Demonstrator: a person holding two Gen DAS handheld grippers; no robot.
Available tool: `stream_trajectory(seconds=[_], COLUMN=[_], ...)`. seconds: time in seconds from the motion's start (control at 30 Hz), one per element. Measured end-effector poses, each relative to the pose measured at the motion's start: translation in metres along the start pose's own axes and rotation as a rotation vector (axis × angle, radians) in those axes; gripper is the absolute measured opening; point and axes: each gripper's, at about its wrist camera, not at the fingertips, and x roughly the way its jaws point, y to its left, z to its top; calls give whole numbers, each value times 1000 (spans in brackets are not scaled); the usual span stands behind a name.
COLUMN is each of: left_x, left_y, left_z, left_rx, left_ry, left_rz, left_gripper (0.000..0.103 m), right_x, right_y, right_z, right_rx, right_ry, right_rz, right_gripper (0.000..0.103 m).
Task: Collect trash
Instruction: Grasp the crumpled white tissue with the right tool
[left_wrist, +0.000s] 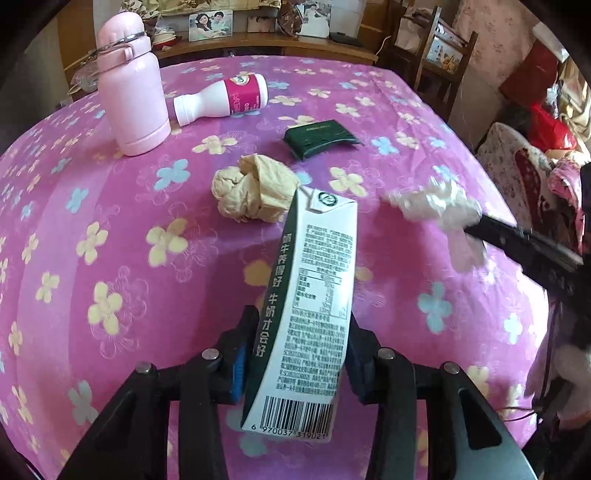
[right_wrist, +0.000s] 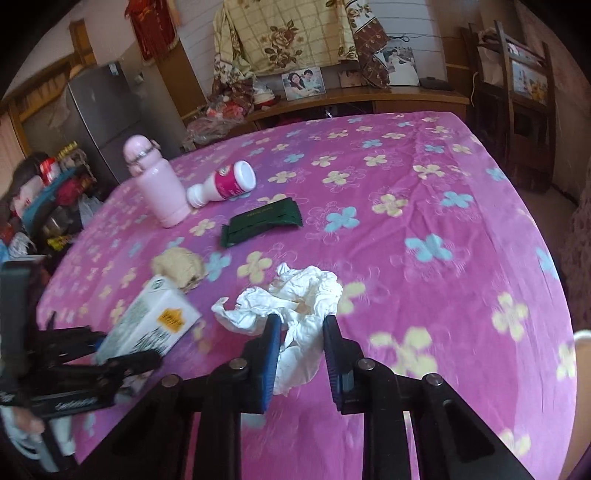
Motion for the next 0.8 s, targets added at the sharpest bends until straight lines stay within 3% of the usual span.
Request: stream_trajectory(seconds=[0.17, 0.27, 0.3, 0.4, 0.57, 0.7, 0.73, 0.77, 0.8], left_x=[-14, -19, -20, -24, -26, -26, -26, -28, -29], left_y=[-15, -22, -23, -28, -30, -32, -33, -35, -37], left_z=[-8, -12, -14, -18, -26, -28, -28, -29, -30], left_rx=[29, 32, 32, 39, 38, 16, 14, 14, 15], left_ry=[-26, -29, -31, -36, -31, -28, -29, -35, -40], left_rz=[-4, -10, -10, -7, -5, -15, -17, -20, -20], left_gripper=[44, 44, 44, 44, 44, 44, 44, 44, 44], right_x=[-17, -23, -23, -18, -10, 10, 11, 9, 3], right_y=[3, 3, 4, 9, 13, 18, 18, 18, 16], right_z=[-25, -32, -34, -35, -32, -34, -36, -39, -42], right_rx=[-2, 5, 5, -3, -2, -58, -71, -85, -87], right_ry=[51, 36, 39, 54, 46, 62, 63, 50, 35], right_rz=[6, -11, -11, -13, -50, -134, -149, -175, -170], right_gripper=[27, 30, 36, 79, 79, 75, 51, 37, 31])
